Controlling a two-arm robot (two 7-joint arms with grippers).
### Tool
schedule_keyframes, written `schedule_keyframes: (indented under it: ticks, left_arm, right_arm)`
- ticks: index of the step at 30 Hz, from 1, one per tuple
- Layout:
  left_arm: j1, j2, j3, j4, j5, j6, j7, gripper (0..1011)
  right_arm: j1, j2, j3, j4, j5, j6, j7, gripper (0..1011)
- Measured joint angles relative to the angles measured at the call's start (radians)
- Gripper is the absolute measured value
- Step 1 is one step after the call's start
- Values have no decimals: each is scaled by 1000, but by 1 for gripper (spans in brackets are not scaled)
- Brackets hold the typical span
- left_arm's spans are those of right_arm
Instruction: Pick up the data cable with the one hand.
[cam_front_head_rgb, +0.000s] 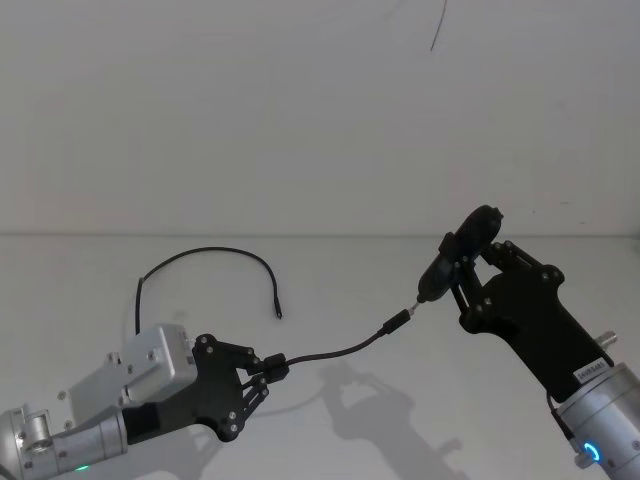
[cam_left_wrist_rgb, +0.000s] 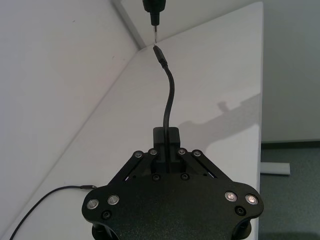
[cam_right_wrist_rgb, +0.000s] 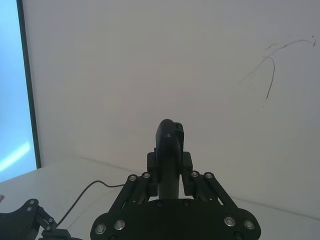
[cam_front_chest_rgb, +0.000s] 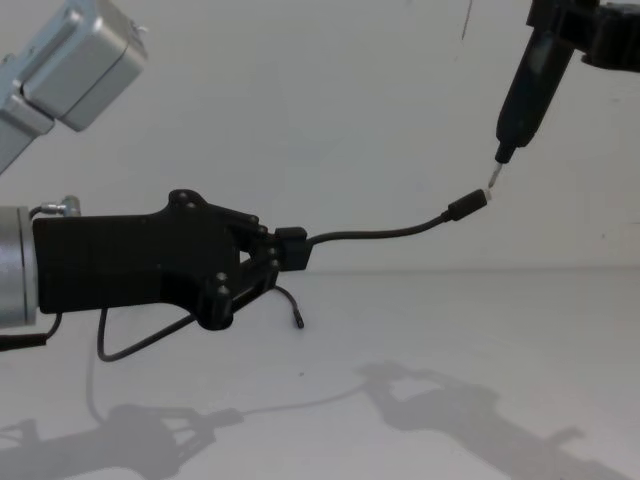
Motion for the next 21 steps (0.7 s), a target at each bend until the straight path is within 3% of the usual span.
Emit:
schedule_keyframes:
  ticks: [21]
  left_arm:
    - [0,1,0,0,0,-1,0,46]
  right_arm:
    - [-6,-13,5,10,4,-16,-9,263]
